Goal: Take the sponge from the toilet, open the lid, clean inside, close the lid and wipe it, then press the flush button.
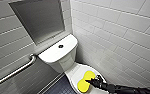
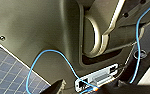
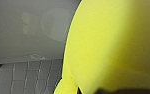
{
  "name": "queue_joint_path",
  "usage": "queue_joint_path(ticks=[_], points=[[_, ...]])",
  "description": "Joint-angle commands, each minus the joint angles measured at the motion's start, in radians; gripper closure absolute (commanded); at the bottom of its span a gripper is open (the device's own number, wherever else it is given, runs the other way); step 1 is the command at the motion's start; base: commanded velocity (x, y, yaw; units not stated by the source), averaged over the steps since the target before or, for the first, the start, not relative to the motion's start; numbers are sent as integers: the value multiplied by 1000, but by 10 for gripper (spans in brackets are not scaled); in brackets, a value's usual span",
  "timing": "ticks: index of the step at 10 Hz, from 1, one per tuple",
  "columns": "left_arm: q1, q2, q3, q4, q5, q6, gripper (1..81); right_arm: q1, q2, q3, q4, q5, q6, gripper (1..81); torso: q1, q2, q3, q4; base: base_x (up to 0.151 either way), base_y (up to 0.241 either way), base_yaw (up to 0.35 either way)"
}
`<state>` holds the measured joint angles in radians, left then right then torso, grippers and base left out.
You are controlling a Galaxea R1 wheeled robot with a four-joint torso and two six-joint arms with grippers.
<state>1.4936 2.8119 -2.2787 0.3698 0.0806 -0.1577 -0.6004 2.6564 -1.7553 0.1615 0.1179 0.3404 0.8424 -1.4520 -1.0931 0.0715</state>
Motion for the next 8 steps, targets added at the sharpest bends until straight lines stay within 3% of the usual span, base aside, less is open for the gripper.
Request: queue_joint_path(ticks=[1, 5, 8], points=[[23, -14, 10, -11, 85, 3, 10, 158, 158, -191, 27, -72, 9, 811, 0, 0, 0, 0, 0, 0, 0], [23, -17, 11, -11, 88, 1, 10, 144, 356, -454, 27, -83, 15, 811, 0, 0, 0, 0, 0, 0, 0], [23, -15, 10, -11, 90, 1, 10, 109, 414, -499, 7, -84, 8, 811, 0, 0, 0, 0, 0, 0, 0]])
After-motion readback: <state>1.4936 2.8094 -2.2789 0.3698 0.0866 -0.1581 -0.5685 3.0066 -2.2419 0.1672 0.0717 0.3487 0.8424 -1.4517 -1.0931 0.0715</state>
